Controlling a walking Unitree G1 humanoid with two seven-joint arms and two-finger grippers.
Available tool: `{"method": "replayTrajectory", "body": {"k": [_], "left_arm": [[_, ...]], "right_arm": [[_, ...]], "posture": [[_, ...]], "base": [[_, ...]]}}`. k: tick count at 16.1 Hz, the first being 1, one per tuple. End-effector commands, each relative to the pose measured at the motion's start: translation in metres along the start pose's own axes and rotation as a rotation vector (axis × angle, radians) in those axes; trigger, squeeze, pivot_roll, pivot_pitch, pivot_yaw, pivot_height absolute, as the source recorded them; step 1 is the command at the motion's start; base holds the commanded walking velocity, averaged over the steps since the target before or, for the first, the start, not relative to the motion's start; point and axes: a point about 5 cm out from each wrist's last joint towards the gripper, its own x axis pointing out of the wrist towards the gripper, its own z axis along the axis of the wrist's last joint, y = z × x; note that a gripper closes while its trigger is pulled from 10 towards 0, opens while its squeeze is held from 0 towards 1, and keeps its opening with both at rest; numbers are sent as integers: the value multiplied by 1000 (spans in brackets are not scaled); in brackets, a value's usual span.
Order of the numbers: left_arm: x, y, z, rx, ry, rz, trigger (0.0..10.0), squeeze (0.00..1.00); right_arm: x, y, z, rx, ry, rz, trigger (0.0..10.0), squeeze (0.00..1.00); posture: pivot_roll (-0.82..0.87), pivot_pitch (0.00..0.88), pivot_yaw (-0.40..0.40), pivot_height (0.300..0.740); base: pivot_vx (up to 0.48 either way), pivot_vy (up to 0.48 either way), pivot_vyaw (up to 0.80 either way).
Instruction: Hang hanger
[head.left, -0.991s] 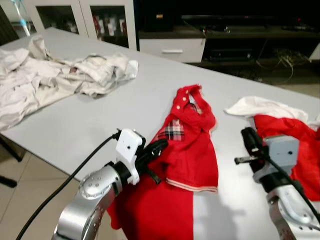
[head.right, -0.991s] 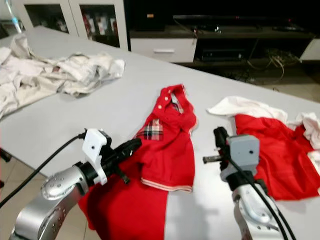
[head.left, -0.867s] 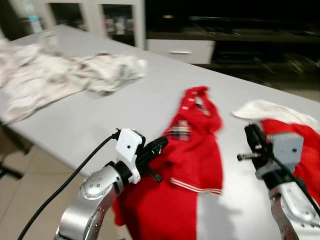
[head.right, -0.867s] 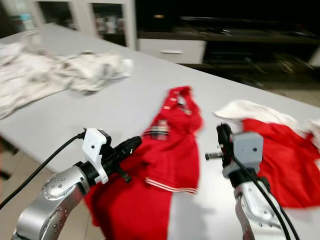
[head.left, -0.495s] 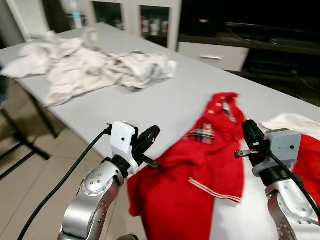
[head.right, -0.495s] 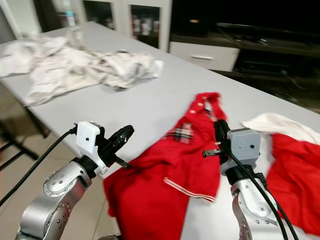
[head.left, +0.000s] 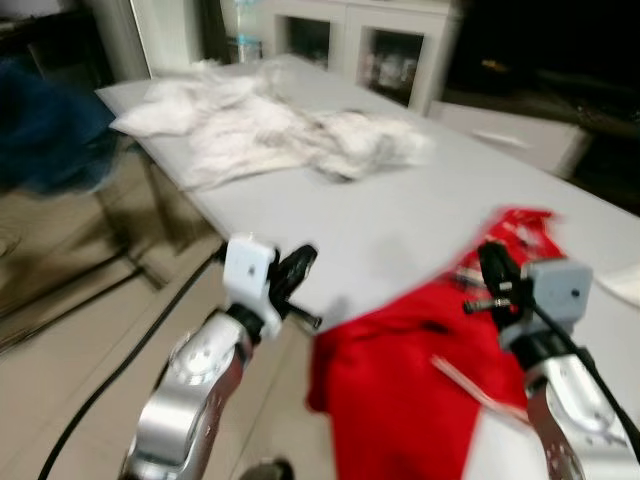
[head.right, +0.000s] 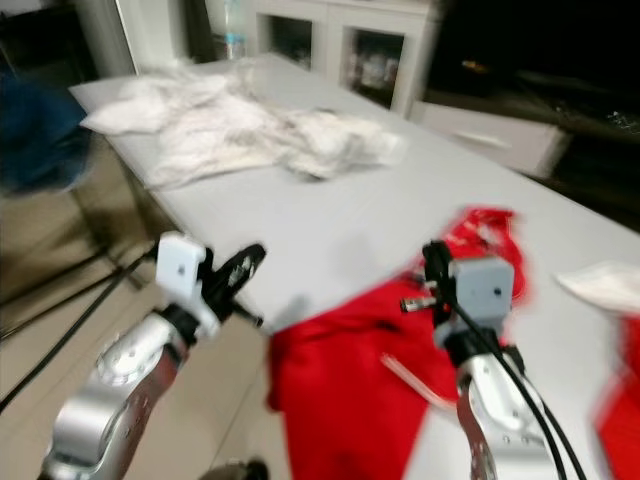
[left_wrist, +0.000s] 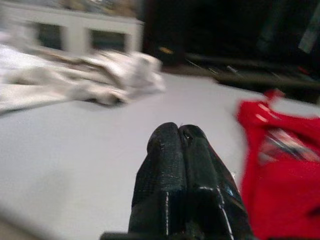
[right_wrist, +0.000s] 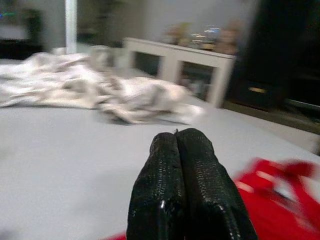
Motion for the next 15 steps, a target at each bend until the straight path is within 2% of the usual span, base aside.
{"method": "replayTrajectory", "body": {"k": [1,15], "left_arm": [[-1,2,-4,-9,15,23,10000,0],[2,5,-3,-19,-2,80,10000,0]], "right_arm": [[3,1,2,9,-16,4,10000,0],[7,6,2,22,-17,28,10000,0]], "posture": [[-116,0,-4,740],[-103,0,-12,740]], "base": [[0,0,800],[0,0,800]]}}
